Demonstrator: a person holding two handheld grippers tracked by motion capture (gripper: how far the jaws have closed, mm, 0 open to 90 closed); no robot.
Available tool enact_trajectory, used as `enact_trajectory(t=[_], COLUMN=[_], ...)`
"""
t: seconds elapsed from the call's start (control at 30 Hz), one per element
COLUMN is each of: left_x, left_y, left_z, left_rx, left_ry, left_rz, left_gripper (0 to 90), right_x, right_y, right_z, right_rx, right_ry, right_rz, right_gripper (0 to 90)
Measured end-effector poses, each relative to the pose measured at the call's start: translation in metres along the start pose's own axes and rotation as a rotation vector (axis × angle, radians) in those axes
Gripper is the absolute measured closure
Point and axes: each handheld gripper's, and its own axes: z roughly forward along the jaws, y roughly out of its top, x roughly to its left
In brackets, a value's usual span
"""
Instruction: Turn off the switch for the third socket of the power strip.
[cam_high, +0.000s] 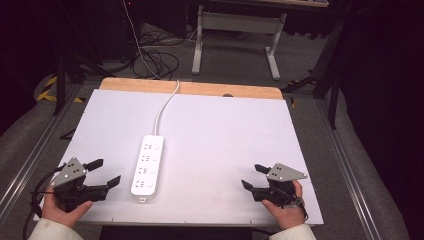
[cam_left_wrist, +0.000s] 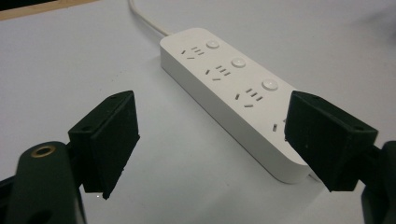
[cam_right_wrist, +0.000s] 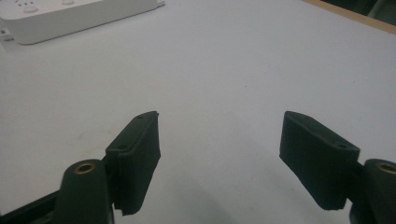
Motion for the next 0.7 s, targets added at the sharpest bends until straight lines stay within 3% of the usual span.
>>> enact_trajectory(t=[0.33, 0.53, 0.7], left_x=[-0.0017, -0.0036, -0.0033], left_y=[0.0011, 0.0023, 0.0035], left_z=[-0.0020, -0.0039, -0.0062], left_rx=[-0.008, 0.006, -0.006], left_ry=[0.015, 0.038, 0.025], left_rz=[0.018, 0.049, 0.021], left_gripper=[19.4, 19.9, 19.9], right_x=[0.0000, -0.0002, -0.0004], right_y=[-0.0001, -0.0001, -0.0002], right_z=[0.0000, 0.0000, 0.0001], right_rx=[-0.001, -0.003, -0.002], right_ry=[0.000, 0.001, 0.004], right_rz=[0.001, 0.001, 0.003], right_gripper=[29.2, 29.2, 29.2])
